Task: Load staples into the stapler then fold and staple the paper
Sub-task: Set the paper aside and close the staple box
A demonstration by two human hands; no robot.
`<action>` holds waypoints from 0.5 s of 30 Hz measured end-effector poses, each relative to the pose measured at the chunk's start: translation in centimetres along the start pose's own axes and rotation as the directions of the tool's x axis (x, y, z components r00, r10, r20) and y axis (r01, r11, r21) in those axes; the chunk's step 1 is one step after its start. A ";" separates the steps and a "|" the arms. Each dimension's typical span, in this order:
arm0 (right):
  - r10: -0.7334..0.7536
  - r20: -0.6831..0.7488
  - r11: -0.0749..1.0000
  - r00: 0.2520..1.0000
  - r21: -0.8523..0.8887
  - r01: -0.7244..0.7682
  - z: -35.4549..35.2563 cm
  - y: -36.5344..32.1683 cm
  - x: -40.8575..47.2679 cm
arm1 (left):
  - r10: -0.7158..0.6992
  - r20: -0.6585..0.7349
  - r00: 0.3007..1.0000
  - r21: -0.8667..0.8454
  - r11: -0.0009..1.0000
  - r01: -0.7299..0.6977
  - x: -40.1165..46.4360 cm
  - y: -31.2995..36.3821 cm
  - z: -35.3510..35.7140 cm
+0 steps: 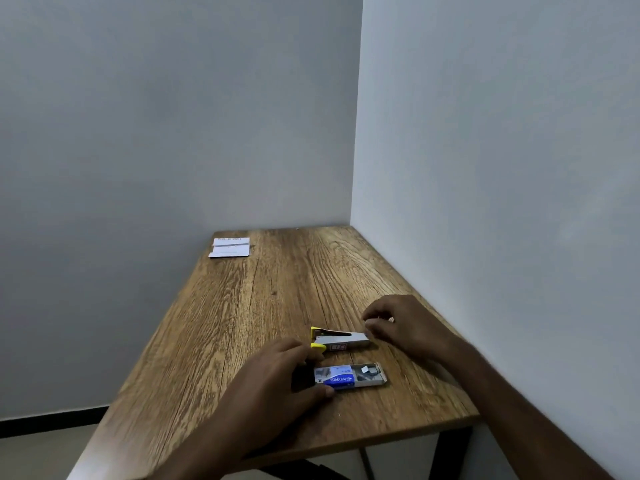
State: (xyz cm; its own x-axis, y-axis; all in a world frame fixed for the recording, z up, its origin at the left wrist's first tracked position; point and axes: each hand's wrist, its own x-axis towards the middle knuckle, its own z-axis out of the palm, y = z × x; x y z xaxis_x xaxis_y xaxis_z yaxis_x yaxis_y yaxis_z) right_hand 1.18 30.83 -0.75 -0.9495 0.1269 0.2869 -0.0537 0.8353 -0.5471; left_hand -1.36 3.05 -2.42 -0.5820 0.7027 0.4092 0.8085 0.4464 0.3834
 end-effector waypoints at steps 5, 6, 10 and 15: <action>-0.022 -0.144 0.942 0.989 0.328 0.069 -1.1 -2.3 -4.2 | 0.010 -0.006 1.000 -0.001 1.000 -0.010 0.0 -0.1 0.0; -0.037 -0.125 0.929 0.991 0.361 0.080 -1.0 -2.7 -5.2 | 0.011 -0.008 1.000 0.002 1.000 -0.011 0.0 -0.1 -0.1; -0.074 -0.054 0.970 0.996 0.229 0.084 -0.2 -3.2 -7.5 | 0.009 -0.004 1.000 -0.004 1.000 -0.009 0.0 0.0 -0.1; -0.127 0.002 0.982 0.992 0.144 0.125 0.2 -3.1 -7.6 | 0.010 -0.006 1.000 0.002 1.000 -0.010 -0.2 0.1 0.0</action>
State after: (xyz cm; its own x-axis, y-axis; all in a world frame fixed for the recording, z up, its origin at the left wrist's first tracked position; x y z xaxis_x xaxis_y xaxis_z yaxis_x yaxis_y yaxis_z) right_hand 8.54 27.13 -1.39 -0.9356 0.0192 0.3525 -0.2159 0.7590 -0.6143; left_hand -1.18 2.93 -2.43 -0.5743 0.7040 0.4178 0.8145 0.4401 0.3780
